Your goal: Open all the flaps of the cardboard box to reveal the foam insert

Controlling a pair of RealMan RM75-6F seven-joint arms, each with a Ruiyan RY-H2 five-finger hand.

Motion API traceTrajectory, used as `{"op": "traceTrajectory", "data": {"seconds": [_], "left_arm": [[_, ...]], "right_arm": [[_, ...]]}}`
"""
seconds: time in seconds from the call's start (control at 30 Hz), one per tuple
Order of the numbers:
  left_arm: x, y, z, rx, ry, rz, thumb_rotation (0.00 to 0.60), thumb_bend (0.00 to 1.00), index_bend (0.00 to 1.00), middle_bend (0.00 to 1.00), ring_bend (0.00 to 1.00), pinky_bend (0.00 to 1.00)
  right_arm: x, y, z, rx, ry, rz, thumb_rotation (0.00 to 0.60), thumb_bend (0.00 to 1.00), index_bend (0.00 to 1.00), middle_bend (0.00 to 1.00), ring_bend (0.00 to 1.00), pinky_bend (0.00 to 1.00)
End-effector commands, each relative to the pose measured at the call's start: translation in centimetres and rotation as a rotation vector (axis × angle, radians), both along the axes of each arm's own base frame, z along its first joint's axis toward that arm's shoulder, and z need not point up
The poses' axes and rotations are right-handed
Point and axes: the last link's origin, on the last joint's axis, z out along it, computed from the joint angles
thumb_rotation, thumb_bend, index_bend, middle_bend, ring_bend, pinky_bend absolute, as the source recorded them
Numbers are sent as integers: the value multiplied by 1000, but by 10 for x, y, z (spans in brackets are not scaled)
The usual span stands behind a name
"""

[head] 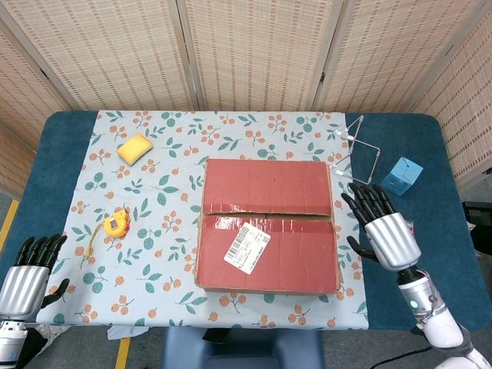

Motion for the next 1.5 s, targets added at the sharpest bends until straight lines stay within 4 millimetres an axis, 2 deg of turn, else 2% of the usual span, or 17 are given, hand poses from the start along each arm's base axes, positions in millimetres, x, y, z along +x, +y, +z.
{"op": "traceTrajectory", "data": {"seconds": [0.03,0.23,0.63,0.93,1.13,1.3,1.5], "left_arm": [[0,-1,1,0,-11,0,600,368,71,127,117,85],[1,-2,3,-6,-24,-7,600,368,71,127,117,82],[1,-3,5,-4,-29,-12,600,368,71,127,117,74],[1,-3,5,-1,-31,-6,600,368,71,127,117,75],[0,-2,7,1,-32,-5,600,368,71,127,117,74],[-3,1,9,1,-44,8,600,368,72,127,117,75],[-9,9,10,-1,-44,40,600,368,73,127,117,75]], "right_arm": [[27,-17,-16,17,17,14,525,389,0,0,3,0],[41,-32,-29,17,20,3,527,389,0,0,3,0],[49,-52,-46,0,82,-17,537,388,0,0,0,0],[64,-80,-43,-50,68,-28,551,388,0,0,0,0],[90,-94,-26,-84,9,-19,550,389,0,0,0,0],[112,-127,-9,-118,-24,-64,552,389,0,0,0,0],[125,-191,3,-153,-35,-185,553,389,0,0,0,0]]}}
